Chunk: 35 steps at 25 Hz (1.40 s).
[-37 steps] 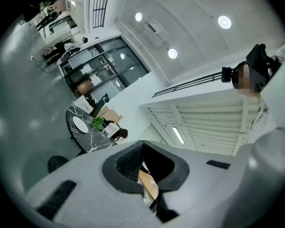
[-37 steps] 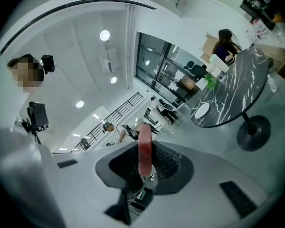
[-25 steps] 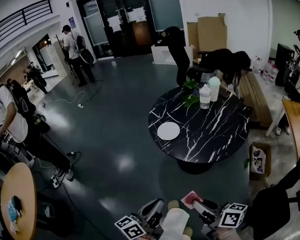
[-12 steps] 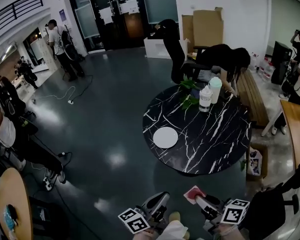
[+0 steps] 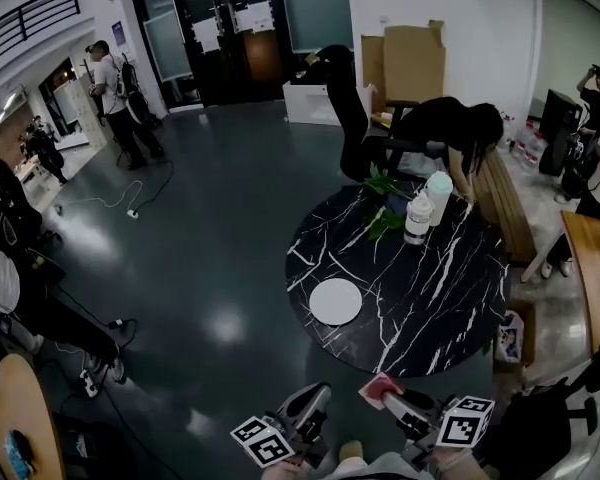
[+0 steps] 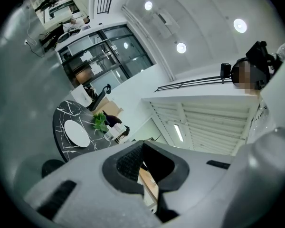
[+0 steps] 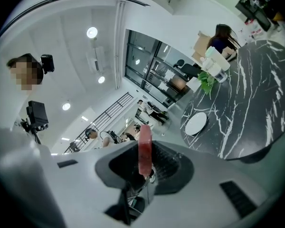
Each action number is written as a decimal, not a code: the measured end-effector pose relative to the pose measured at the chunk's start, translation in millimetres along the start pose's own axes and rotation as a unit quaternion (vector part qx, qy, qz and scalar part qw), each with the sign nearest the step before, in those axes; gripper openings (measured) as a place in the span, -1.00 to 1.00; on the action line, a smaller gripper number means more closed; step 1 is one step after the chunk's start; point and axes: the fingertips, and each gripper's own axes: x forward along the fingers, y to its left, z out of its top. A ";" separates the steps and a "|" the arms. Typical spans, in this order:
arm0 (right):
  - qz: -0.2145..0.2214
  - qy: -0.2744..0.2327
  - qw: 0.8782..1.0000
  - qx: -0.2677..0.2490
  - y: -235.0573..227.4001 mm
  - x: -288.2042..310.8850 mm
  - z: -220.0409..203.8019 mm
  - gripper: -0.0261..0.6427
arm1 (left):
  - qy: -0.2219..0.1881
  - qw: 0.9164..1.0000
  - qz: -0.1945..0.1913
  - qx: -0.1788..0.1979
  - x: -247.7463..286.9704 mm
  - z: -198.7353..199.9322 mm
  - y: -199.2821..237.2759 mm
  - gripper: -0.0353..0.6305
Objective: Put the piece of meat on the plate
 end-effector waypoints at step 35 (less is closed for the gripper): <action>-0.013 0.122 0.992 0.027 -173.2 171.5 91.8 -0.67 | -0.036 0.995 0.096 -0.001 135.1 91.1 194.9 -0.87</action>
